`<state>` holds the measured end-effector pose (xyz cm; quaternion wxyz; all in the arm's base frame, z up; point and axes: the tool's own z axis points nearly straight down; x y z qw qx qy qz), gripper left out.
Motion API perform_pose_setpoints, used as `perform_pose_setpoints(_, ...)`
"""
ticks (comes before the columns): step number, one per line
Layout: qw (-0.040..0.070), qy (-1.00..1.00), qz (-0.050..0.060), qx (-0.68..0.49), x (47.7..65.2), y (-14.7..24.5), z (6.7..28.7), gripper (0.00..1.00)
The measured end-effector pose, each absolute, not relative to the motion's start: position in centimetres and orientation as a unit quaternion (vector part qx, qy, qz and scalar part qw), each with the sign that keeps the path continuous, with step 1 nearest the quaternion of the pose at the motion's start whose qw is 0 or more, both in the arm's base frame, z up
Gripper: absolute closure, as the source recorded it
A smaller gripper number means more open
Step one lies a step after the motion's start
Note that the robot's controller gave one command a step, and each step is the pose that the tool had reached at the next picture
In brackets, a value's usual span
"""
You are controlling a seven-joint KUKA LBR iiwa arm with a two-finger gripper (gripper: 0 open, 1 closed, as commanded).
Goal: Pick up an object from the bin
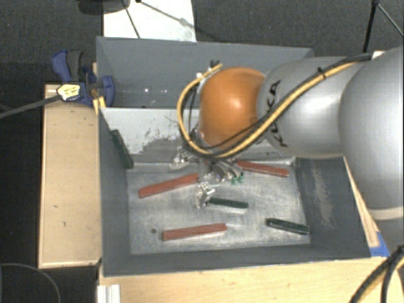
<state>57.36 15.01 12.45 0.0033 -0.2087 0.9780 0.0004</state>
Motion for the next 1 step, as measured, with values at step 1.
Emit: perform_pose_setpoints(1, 0.001, 0.998, 0.001, -0.066, 58.98, 15.63, 7.43, 1.0)
